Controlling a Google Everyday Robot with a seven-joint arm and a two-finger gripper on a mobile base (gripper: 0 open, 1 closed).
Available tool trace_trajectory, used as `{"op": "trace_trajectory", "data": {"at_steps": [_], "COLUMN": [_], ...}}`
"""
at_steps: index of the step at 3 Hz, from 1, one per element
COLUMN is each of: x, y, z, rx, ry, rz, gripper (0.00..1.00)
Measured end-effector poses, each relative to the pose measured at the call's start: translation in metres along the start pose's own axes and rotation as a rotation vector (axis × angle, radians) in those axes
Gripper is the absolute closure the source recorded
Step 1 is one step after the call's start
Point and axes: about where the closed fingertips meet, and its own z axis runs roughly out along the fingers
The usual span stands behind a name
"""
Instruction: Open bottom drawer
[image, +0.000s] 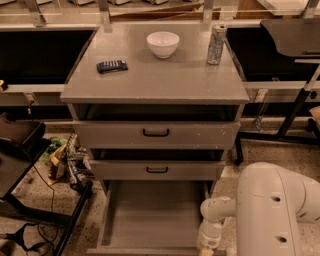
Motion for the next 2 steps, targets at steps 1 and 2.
{"op": "trace_trajectory", "data": {"at_steps": [1, 2], "x": [-0.0007, -0.0051], "y": [0.0038, 0.005], "z": [0.0007, 0.0012], "rx": [-0.02, -0.035], "ry": [-0.004, -0.03], "rz": [-0.009, -0.004], "gripper": [1.0, 1.0]}}
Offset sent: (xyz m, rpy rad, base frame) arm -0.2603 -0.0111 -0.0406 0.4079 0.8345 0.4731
